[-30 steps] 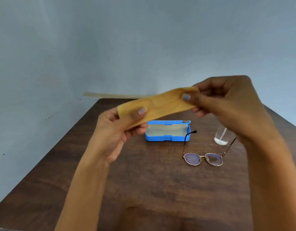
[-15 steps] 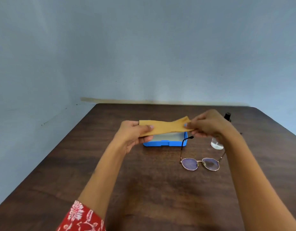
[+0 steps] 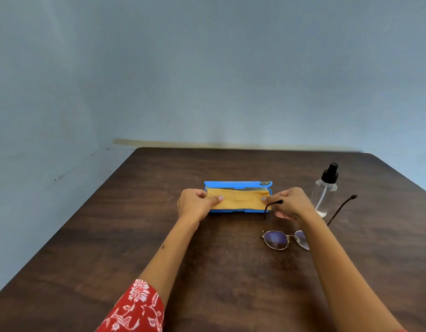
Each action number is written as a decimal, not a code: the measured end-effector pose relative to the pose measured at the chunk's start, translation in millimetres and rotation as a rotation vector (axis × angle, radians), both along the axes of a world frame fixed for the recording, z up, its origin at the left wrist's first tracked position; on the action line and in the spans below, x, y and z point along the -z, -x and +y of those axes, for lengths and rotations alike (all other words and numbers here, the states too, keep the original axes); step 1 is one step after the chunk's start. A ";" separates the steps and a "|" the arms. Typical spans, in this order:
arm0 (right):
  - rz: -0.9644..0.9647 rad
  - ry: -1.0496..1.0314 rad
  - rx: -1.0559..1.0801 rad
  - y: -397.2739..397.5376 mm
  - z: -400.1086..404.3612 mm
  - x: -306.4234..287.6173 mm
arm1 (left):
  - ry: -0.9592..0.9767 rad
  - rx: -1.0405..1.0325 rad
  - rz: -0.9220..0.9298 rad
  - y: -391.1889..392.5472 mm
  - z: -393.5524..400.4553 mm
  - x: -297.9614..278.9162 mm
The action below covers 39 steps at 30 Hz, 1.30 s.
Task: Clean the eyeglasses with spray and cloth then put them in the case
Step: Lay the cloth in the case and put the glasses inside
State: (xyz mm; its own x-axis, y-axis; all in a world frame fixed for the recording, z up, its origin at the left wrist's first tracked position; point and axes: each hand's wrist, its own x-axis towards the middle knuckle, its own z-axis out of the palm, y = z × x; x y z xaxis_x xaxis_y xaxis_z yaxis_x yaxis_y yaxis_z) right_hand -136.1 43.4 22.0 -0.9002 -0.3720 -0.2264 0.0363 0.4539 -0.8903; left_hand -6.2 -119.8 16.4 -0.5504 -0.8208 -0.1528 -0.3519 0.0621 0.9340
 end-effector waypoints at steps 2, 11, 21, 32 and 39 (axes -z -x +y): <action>0.037 0.044 0.022 -0.6 -1.5 3.5 | 0.014 0.003 0.008 3.7 -0.6 0.4; 0.324 -0.023 0.032 1.9 -11.6 14.2 | 0.194 -0.053 -0.013 15.2 0.2 6.8; 0.566 -0.187 0.103 -4.5 -23.4 23.1 | 0.460 -0.041 -0.034 17.2 5.4 22.6; 0.466 -0.252 0.177 -3.1 -30.5 18.7 | 0.525 -0.090 -0.051 21.3 3.9 22.7; 0.547 -0.232 0.108 -0.7 -26.9 28.6 | 0.549 -0.078 -0.036 22.0 2.1 25.1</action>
